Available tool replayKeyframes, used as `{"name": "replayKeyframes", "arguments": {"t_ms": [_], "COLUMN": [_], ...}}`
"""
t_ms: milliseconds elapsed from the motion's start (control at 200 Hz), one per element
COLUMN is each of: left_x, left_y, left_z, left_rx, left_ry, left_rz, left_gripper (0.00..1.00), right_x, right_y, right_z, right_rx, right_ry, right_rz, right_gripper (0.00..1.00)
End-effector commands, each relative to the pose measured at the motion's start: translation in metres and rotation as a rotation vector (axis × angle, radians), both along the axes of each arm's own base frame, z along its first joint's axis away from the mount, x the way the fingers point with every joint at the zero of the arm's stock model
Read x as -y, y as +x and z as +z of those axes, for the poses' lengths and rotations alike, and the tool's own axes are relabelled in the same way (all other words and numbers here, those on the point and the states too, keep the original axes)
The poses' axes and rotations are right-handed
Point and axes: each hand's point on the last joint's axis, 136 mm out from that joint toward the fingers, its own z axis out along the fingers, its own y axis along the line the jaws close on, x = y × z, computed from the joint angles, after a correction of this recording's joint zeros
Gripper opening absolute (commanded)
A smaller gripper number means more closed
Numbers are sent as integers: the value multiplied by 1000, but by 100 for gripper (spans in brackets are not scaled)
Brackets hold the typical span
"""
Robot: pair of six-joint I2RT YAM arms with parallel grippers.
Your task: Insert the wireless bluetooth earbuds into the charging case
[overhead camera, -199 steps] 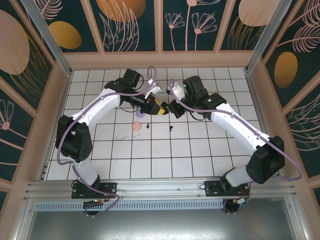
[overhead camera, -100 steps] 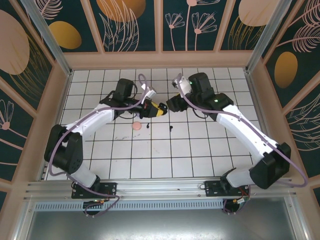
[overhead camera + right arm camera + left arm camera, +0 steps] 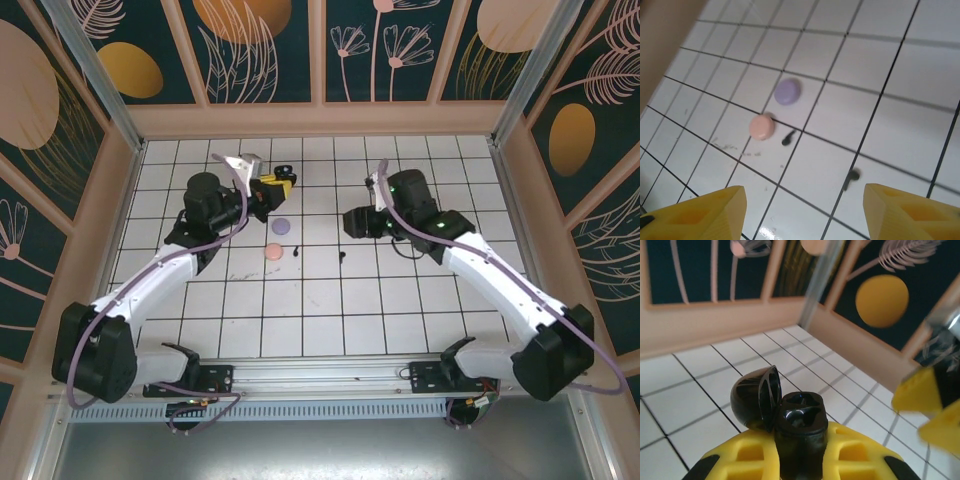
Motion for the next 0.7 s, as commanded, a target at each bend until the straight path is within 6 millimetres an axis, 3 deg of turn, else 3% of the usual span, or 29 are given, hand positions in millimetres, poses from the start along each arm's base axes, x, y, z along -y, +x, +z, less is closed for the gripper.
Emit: {"name": "replayKeyframes", "arguments": {"t_ms": [0,155,340,696], "left_x": [-29,-44,-57,-73], "left_y": [11,13,20,28], "left_z": [32,34,27,26], "left_rx": [100,105,86,77], "left_ry": [-77,-87,-100,-123], "left_rz": [173,239,292,344], "left_gripper": [0,0,0,0], "right_x": [-21,-49,-76,-126], "right_y": [6,11,26,41], "right_z": [-21,-70,-116,-160], "right_rx": [-63,-145,-200,-240], "right_ry": [52,-75,-240,-377], "right_rz": [-51,-50,-58,0], "right_gripper": [64,64,63,63]}}
